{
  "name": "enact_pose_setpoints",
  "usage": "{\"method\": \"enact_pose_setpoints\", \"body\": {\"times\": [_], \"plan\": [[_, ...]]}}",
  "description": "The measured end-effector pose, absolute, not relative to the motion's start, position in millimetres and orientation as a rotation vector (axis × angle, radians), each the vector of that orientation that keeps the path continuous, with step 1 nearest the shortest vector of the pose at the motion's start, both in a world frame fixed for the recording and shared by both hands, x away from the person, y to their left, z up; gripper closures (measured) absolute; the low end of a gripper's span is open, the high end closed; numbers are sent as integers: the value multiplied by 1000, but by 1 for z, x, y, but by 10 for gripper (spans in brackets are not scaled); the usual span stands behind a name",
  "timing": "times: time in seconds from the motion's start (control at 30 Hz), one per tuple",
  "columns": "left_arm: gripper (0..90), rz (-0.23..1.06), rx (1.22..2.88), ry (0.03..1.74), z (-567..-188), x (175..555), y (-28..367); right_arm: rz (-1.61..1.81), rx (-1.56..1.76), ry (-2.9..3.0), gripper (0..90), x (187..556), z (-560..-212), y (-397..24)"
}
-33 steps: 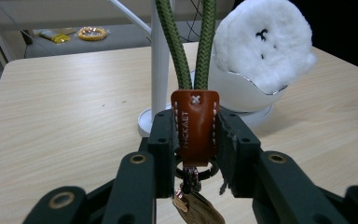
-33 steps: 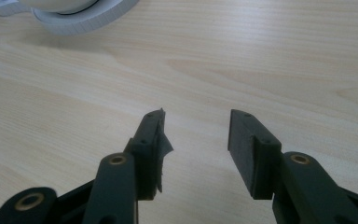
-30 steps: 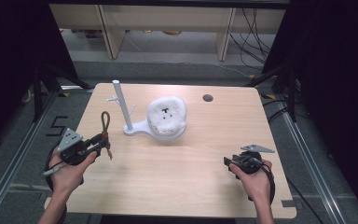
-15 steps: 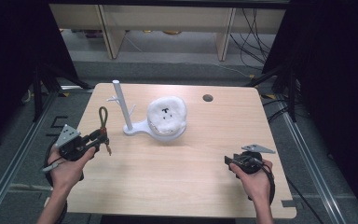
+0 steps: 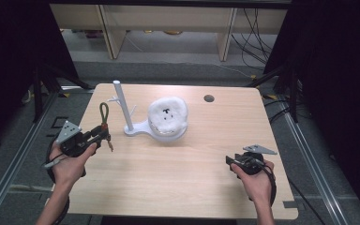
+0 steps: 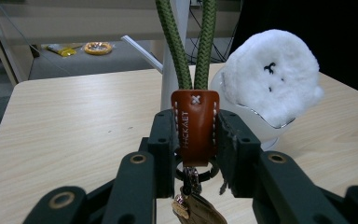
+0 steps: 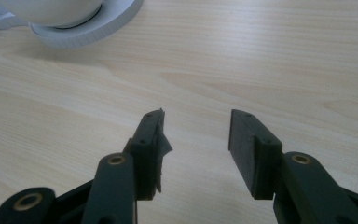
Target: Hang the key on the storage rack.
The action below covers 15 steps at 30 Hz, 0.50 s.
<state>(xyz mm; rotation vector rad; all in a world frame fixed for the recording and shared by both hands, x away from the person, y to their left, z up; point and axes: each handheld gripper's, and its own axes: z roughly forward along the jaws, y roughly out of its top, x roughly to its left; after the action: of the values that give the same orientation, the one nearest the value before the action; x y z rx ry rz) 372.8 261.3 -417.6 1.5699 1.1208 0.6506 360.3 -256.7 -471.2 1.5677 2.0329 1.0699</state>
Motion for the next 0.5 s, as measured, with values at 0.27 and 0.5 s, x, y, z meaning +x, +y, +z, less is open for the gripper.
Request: {"method": "enact_pose_setpoints", "body": {"times": [0.27,0.5], "plan": [[683,657,1561,1117,-414,378,260,1079,1574,2024,559,359,-469,-258],[683,662,1554,1116,-410,384,258,1077,1584,2030,558,359,-468,-259]]}}
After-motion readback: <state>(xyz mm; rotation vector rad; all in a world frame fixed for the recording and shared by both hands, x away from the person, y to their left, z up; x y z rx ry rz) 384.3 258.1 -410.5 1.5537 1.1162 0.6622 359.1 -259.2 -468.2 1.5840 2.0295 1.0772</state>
